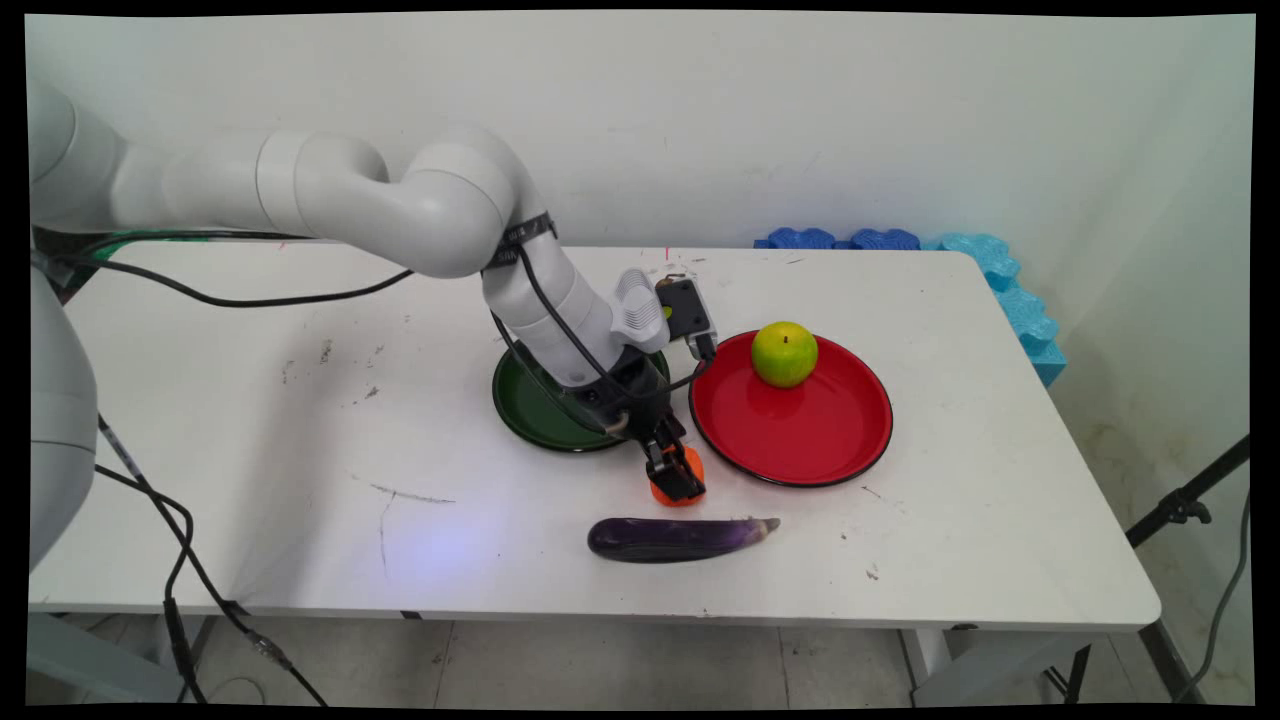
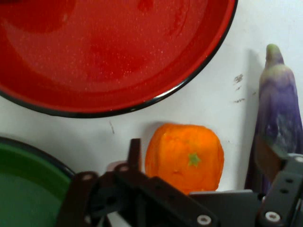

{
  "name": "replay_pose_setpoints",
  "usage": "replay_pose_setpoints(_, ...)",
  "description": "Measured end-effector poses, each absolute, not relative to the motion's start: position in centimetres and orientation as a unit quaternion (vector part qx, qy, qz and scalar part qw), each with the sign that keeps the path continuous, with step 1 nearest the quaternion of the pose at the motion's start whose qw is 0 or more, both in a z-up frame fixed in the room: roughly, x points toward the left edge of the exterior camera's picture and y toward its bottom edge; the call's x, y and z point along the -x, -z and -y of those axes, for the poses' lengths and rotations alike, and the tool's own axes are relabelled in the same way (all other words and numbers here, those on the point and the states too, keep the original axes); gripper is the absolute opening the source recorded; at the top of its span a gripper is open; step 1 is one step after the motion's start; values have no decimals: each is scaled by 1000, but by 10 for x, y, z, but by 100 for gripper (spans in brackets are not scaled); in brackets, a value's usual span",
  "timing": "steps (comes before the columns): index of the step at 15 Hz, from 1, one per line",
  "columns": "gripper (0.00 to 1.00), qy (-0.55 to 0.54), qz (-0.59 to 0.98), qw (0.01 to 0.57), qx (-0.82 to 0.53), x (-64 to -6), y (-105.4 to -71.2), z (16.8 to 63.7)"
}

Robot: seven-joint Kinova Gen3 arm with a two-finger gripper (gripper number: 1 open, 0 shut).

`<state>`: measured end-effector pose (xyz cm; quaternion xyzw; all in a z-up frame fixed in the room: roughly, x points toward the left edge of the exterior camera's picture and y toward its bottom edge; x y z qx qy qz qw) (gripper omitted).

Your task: Place the picked object on the table

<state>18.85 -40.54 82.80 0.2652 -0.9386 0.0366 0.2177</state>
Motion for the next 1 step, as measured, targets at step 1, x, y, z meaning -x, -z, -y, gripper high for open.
replay_pose_setpoints(1, 100, -37, 938, 221, -266, -187, -828, 404)
